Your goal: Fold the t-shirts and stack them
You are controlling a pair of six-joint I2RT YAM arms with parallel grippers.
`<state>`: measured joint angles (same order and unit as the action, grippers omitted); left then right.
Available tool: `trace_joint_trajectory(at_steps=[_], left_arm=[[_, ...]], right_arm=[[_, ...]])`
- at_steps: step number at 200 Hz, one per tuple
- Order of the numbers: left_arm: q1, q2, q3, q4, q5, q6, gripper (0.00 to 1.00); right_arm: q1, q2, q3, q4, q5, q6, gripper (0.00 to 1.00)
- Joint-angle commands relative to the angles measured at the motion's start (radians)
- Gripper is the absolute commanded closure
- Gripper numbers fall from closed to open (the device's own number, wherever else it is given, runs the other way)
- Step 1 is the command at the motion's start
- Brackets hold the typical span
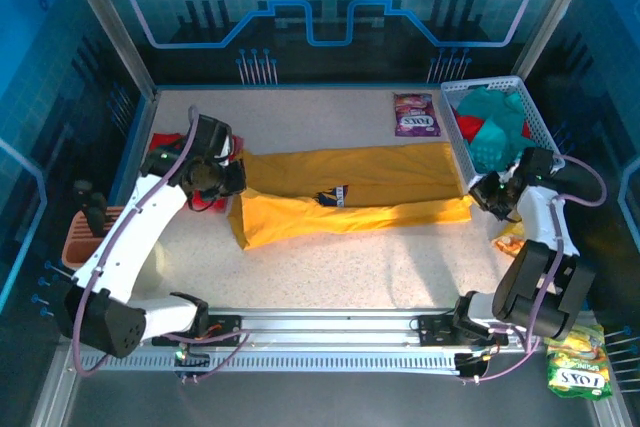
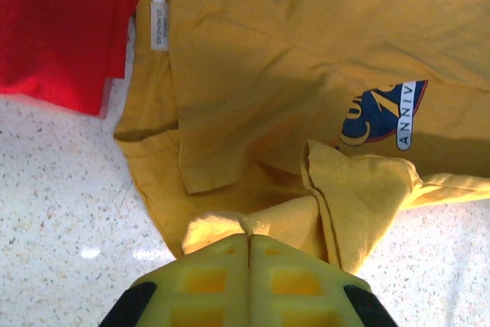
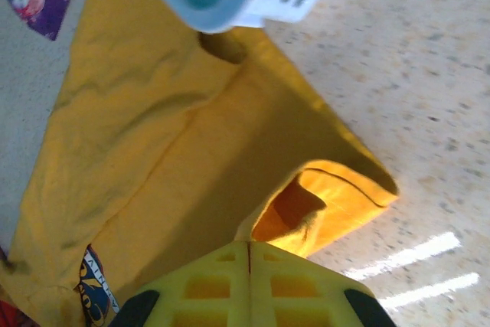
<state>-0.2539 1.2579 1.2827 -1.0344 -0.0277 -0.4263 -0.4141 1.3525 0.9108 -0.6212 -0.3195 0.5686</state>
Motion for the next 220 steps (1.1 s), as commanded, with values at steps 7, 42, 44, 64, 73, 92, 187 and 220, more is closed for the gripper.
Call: trace_joint_trajectory(at_steps=[7,42,44,64,73,92,187,220], left_arm=[[0.029,0.034,0.042,0.061,-0.034,0.051,1.0],[0.051,0.083,0.054,0.098,-0.035,0.069,1.0],[0.052,0.084,0.053,0.1,-0.035,0.07,1.0],[0.063,0.103,0.052,0.125,-0.04,0.077,1.0],[0.066,0.114,0.054,0.13,-0.045,0.082,1.0],[0.074,0.132,0.06,0.141,-0.049,0.087,1.0],[0.079,0.198,0.078,0.174,-0.041,0.094,1.0],[0.079,0.214,0.092,0.168,-0.049,0.103,1.0]], right_arm=[[0.034,0.041,0.038,0.022,0.033,0.02,1.0],[0.061,0.09,0.063,0.044,0.081,0.034,1.0],[0.06,0.095,0.065,0.044,0.08,0.034,1.0],[0.063,0.136,0.085,0.054,0.09,0.037,1.0],[0.063,0.151,0.094,0.058,0.095,0.038,1.0],[0.065,0.171,0.114,0.062,0.099,0.04,1.0],[0.105,0.237,0.147,0.098,0.113,0.056,0.96],[0.114,0.248,0.158,0.11,0.119,0.065,0.94]])
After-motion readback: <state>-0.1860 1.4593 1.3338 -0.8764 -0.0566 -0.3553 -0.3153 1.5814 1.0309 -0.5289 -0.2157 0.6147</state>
